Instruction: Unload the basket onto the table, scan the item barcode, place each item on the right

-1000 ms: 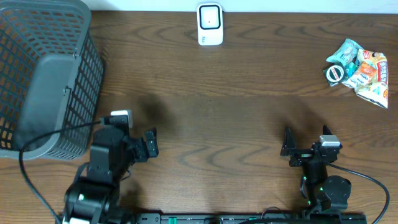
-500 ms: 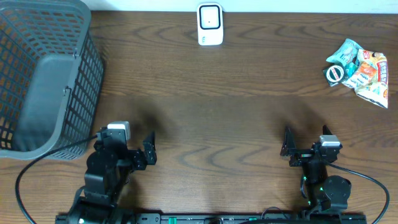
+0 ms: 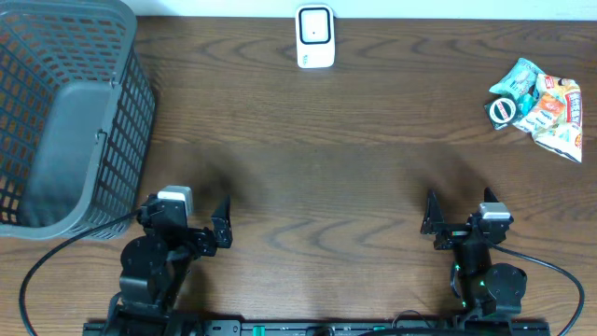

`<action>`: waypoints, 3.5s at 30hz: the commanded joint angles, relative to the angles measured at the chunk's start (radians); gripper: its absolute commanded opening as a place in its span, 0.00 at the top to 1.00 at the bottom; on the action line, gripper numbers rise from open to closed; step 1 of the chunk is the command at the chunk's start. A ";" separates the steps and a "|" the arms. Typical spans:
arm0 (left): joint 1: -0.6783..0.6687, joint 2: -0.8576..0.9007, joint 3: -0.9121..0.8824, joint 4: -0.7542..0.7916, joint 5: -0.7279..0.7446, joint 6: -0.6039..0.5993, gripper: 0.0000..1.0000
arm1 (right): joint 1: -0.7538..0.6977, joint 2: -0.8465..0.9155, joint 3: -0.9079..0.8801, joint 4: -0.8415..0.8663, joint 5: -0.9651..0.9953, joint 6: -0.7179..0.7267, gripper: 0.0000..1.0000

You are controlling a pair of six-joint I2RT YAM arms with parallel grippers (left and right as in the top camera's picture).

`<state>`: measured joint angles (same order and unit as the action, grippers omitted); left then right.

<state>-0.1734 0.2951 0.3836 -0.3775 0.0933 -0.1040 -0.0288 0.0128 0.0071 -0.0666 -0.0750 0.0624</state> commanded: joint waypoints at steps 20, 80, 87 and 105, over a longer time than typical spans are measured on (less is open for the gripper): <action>0.035 -0.144 -0.169 0.199 0.035 0.045 0.00 | -0.003 -0.007 -0.002 -0.004 0.002 -0.012 0.01; 0.179 -0.294 -0.380 0.321 0.075 0.108 0.00 | -0.003 -0.007 -0.002 -0.004 0.002 -0.012 0.01; 0.179 -0.294 -0.380 0.318 0.075 0.108 0.00 | -0.003 -0.007 -0.002 -0.005 0.002 -0.012 0.01; 0.179 -0.294 -0.380 0.303 -0.052 0.107 0.00 | -0.002 -0.007 -0.002 -0.005 0.002 -0.012 0.01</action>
<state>-0.0002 0.0105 0.0185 -0.0273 0.0902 -0.0174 -0.0288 0.0124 0.0067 -0.0666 -0.0750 0.0624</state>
